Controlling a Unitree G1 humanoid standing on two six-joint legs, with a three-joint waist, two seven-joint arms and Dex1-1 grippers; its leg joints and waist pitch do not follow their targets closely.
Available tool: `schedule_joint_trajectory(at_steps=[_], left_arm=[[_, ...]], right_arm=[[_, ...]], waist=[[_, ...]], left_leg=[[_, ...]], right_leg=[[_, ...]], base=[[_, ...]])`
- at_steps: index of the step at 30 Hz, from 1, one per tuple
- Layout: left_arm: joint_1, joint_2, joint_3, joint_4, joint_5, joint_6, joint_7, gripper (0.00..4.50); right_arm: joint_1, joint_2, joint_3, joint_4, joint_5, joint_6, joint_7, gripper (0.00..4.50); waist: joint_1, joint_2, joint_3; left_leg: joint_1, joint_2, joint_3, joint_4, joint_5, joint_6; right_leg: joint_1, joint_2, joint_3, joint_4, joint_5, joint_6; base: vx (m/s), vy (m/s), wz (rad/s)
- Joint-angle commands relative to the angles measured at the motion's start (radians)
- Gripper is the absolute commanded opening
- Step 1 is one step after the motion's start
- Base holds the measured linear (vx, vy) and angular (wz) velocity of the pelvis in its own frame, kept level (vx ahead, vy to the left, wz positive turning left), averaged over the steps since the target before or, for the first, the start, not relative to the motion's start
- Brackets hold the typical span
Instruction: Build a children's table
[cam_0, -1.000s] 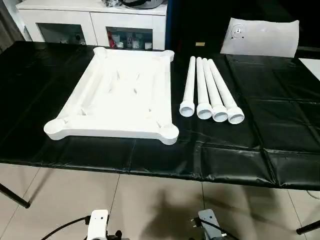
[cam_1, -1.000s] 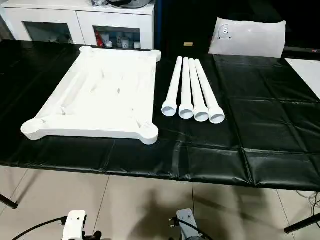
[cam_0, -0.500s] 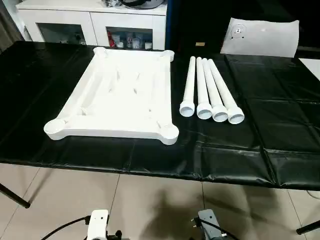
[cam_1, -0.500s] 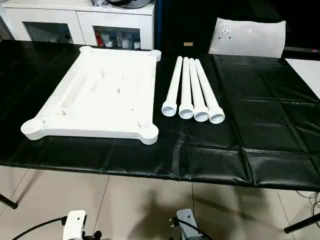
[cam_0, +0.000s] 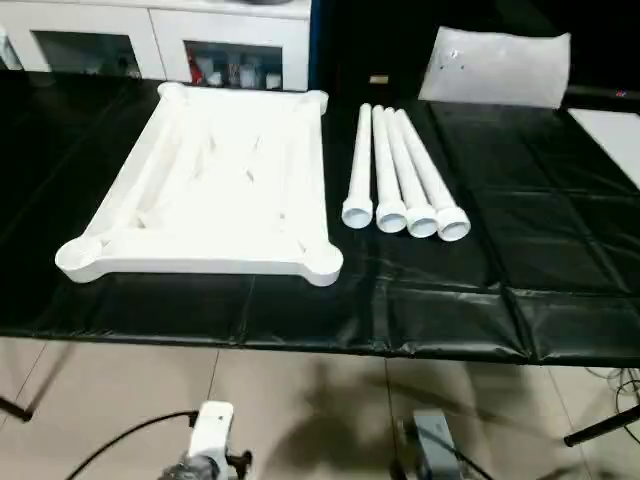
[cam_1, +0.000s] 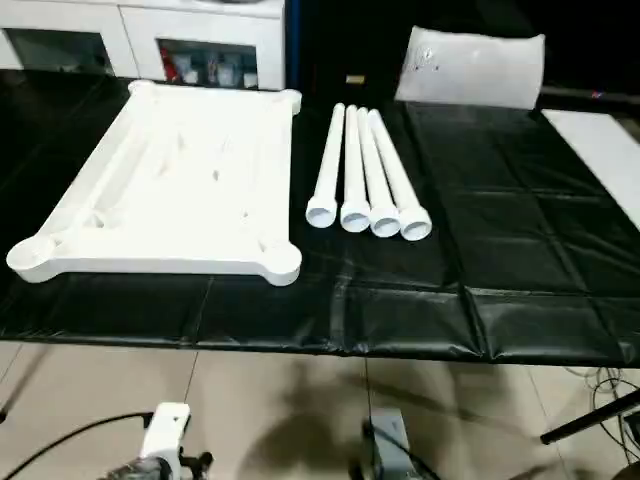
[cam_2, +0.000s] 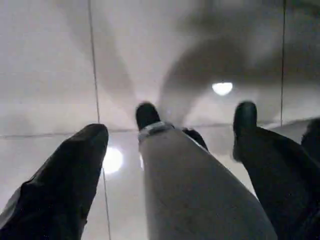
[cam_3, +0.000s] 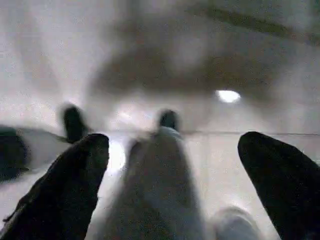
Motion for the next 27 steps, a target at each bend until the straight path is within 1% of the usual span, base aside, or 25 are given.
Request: schedule_joint_trajectory(at_steps=[1, 2, 4, 5, 6, 7, 8, 9, 10, 11, 12, 13, 14, 15, 16, 17, 18, 19, 20, 21, 22, 24, 25, 26, 27], left_arm=[[0.012, 0.006, 0.008, -0.051, -0.009, -0.036, -0.028, 4.46], [0.028, 0.009, 0.023, -0.103, -0.03, -0.058, -0.058, 4.46], [0.041, 0.011, 0.032, -0.142, -0.045, -0.071, -0.074, 4.46], [0.061, 0.015, 0.036, -0.196, -0.057, -0.078, -0.091, 4.46], [0.119, 0.023, 0.034, -0.32, -0.076, -0.096, -0.128, 4.46], [0.153, 0.028, 0.027, -0.39, -0.08, -0.094, -0.144, 4.46], [0.218, 0.036, 0.011, -0.514, -0.092, -0.08, -0.183, 4.46], [0.255, 0.041, 0.001, -0.58, -0.098, -0.072, -0.202, 4.46], [0.255, 0.041, 0.001, -0.58, -0.098, -0.072, -0.202, 4.46], [0.297, 0.046, -0.01, -0.65, -0.104, -0.059, -0.216, 4.46], [0.303, 0.047, -0.012, -0.66, -0.105, -0.057, -0.218, 4.46], [0.347, 0.053, -0.021, -0.733, -0.109, -0.044, -0.229, 4.46], [0.448, 0.066, -0.038, -0.906, -0.125, -0.016, -0.245, 4.46], [0.475, 0.069, -0.043, -0.956, -0.131, -0.007, -0.249, 4.46], [0.517, 0.073, -0.048, -1.035, -0.14, 0.013, -0.255, 4.46], [0.552, 0.08, -0.054, -1.103, -0.146, 0.025, -0.264, 4.46], [0.563, 0.082, -0.056, -1.122, -0.147, 0.026, -0.267, 4.46], [0.62, 0.097, -0.063, -1.232, -0.164, 0.044, -0.284, 4.46], [0.647, 0.103, -0.064, -1.281, -0.179, 0.056, -0.29, 4.46], [0.659, 0.105, -0.063, -1.3, -0.185, 0.062, -0.292, 4.46], [0.659, 0.105, -0.063, -1.3, -0.185, 0.062, -0.292, 4.46], [0.747, 0.129, -0.057, -1.437, -0.216, 0.075, -0.308, 4.46], [0.815, 0.145, -0.048, -1.54, -0.235, 0.081, -0.318, 4.46], [0.85, 0.151, -0.043, -1.592, -0.243, 0.085, -0.322, 4.46], [0.871, 0.155, -0.039, -1.628, -0.25, 0.077, -0.326, 4.46]], right_arm=[[-0.011, -0.007, 0.04, -0.02, -0.034, -0.036, 0.036, 4.5], [-0.016, -0.007, 0.054, -0.033, -0.045, -0.06, 0.041, 4.5], [-0.021, -0.005, 0.049, -0.039, -0.041, -0.071, 0.041, 4.5], [0.03, -0.029, 0.047, -0.073, -0.035, -0.11, 0.079, 4.5], [0.126, -0.069, 0.048, -0.179, -0.028, -0.172, 0.157, 4.5], [0.166, -0.081, 0.049, -0.244, -0.021, -0.183, 0.175, 4.5], [0.219, -0.103, 0.066, -0.354, -0.04, -0.178, 0.183, 4.5], [0.25, -0.112, 0.07, -0.42, -0.041, -0.168, 0.193, 4.5], [0.25, -0.112, 0.07, -0.42, -0.041, -0.168, 0.193, 4.5], [0.282, -0.12, 0.068, -0.486, -0.039, -0.16, 0.198, 4.5], [0.287, -0.121, 0.067, -0.496, -0.038, -0.159, 0.199, 4.5], [0.323, -0.135, 0.083, -0.567, -0.049, -0.152, 0.199, 4.5], [0.417, -0.158, 0.1, -0.761, -0.037, -0.124, 0.222, 4.5], [0.446, -0.164, 0.101, -0.823, -0.033, -0.121, 0.226, 4.5], [0.491, -0.172, 0.101, -0.921, -0.026, -0.116, 0.231, 4.5], [0.535, -0.182, 0.098, -1.02, -0.019, -0.098, 0.232, 4.5], [0.549, -0.185, 0.097, -1.052, -0.016, -0.091, 0.231, 4.5], [0.618, -0.205, 0.092, -1.221, 0.025, -0.056, 0.246, 4.5], [0.646, -0.214, 0.09, -1.291, 0.055, -0.043, 0.257, 4.5], [0.657, -0.216, 0.089, -1.314, 0.066, -0.037, 0.261, 4.5], [0.657, -0.216, 0.089, -1.314, 0.066, -0.037, 0.261, 4.5], [0.732, -0.267, 0.089, -1.482, 0.096, 0.012, 0.284, 4.5], [0.777, -0.295, 0.083, -1.595, 0.109, 0.052, 0.294, 4.5], [0.798, -0.304, 0.076, -1.651, 0.118, 0.077, 0.298, 4.5], [0.804, -0.311, 0.066, -1.684, 0.111, 0.082, 0.294, 4.5]], waist=[[0.005, 0.011, -0.035], [0.007, 0.01, -0.034], [0.011, 0.011, -0.032], [0.015, 0.014, -0.028], [0.015, 0.014, -0.028], [0.026, 0.011, -0.015], [0.028, 0.011, -0.015], [0.029, 0.007, -0.019], [0.029, 0.008, -0.018], [0.024, 0.012, -0.006], [0.023, 0.012, -0.004], [0.019, 0.012, 0.002], [0.014, 0.014, 0.014], [0.013, 0.014, 0.017], [0.014, 0.012, 0.023], [0.012, 0.012, 0.027], [0.012, 0.012, 0.027], [0.014, 0.007, 0.028], [0.016, 0.007, 0.032], [0.014, 0.005, 0.035], [0.013, 0.008, 0.037], [0.013, 0.005, 0.04], [0.014, 0.001, 0.042], [0.014, 0.001, 0.043], [0.011, -0.005, 0.04]], left_leg=[[0.005, 0.09, -0.032, -0.066, -0.092, 0.124], [0.007, 0.091, -0.03, -0.066, -0.101, 0.113], [0.008, 0.092, -0.03, -0.069, -0.125, 0.097], [0.006, 0.092, -0.029, -0.07, -0.14, 0.088], [0.006, 0.092, -0.029, -0.07, -0.14, 0.088], [0.001, 0.098, -0.029, -0.073, -0.168, 0.093], [-0.001, 0.092, -0.029, -0.073, -0.149, 0.107], [-0.001, 0.089, -0.029, -0.07, -0.133, 0.113], [-0.003, 0.087, -0.029, -0.068, -0.116, 0.121], [-0.003, 0.084, -0.027, -0.075, -0.157, 0.126], [-0.003, 0.088, -0.029, -0.079, -0.181, 0.117], [-0.001, 0.092, -0.031, -0.085, -0.223, 0.094], [-0.004, 0.095, -0.033, -0.093, -0.267, 0.077], [-0.005, 0.096, -0.034, -0.094, -0.283, 0.071], [-0.003, 0.094, -0.034, -0.098, -0.319, 0.057], [-0.002, 0.091, -0.034, -0.098, -0.32, 0.053], [-0.002, 0.091, -0.034, -0.098, -0.32, 0.053], [-0.004, 0.089, -0.034, -0.097, -0.29, 0.055], [-0.005, 0.091, -0.035, -0.097, -0.28, 0.063], [-0.006, 0.089, -0.034, -0.099, -0.283, 0.065], [-0.004, 0.085, -0.032, -0.099, -0.288, 0.062], [-0.002, 0.084, -0.034, -0.099, -0.289, 0.055], [-0.007, 0.088, -0.035, -0.099, -0.265, 0.053], [-0.009, 0.085, -0.035, -0.099, -0.261, 0.055], [-0.007, 0.084, -0.035, -0.097, -0.253, 0.058]], right_leg=[[0.033, -0.119, 0.061, -0.062, 0.157, -0.29], [0.032, -0.12, 0.062, -0.063, 0.14, -0.293], [0.032, -0.12, 0.065, -0.065, 0.106, -0.292], [0.033, -0.12, 0.066, -0.068, 0.099, -0.286], [0.033, -0.12, 0.066, -0.068, 0.099, -0.286], [0.032, -0.117, 0.067, -0.069, 0.114, -0.26], [0.034, -0.109, 0.063, -0.065, 0.133, -0.249], [0.038, -0.108, 0.064, -0.064, 0.149, -0.243], [0.037, -0.106, 0.064, -0.061, 0.167, -0.239], [0.028, -0.105, 0.064, -0.074, 0.085, -0.234], [0.028, -0.107, 0.065, -0.078, 0.039, -0.232], [0.025, -0.105, 0.066, -0.086, -0.042, -0.223], [0.022, -0.103, 0.07, -0.095, -0.097, -0.204], [0.023, -0.103, 0.071, -0.095, -0.125, -0.194], [0.018, -0.102, 0.074, -0.104, -0.203, -0.17], [0.012, -0.099, 0.078, -0.107, -0.227, -0.155], [0.012, -0.099, 0.078, -0.107, -0.227, -0.155], [0.014, -0.094, 0.082, -0.106, -0.203, -0.133], [0.013, -0.093, 0.083, -0.102, -0.167, -0.121], [0.011, -0.089, 0.08, -0.103, -0.169, -0.117], [0.007, -0.089, 0.08, -0.107, -0.192, -0.113], [0.007, -0.088, 0.082, -0.109, -0.211, -0.106], [0.013, -0.085, 0.084, -0.102, -0.146, -0.093], [0.016, -0.083, 0.083, -0.1, -0.122, -0.081], [0.016, -0.081, 0.083, -0.099, -0.108, -0.077]], base=[[0.0, 0.0, 0.0], [0.0, 0.0, 0.0], [0.0, 0.0, 0.0], [0.0, 0.0, 0.0], [0.0, 0.0, 0.0], [0.0, 0.0, 0.0], [0.0, 0.0, 0.0], [0.0, 0.0, 0.0], [0.0, 0.0, 0.0], [0.0, 0.0, 0.0], [0.0, 0.0, 0.0], [0.0, 0.0, 0.0], [0.0, 0.0, 0.0], [0.0, 0.0, 0.0], [0.0, 0.0, 0.0], [0.0, 0.0, 0.0], [0.0, 0.0, 0.0], [0.0, 0.0, 0.0], [0.0, 0.0, 0.0], [0.0, 0.0, 0.0], [0.0, 0.0, 0.0], [0.0, 0.0, 0.0], [0.0, 0.0, 0.0], [0.0, 0.0, 0.0], [0.0, 0.0, 0.0]])
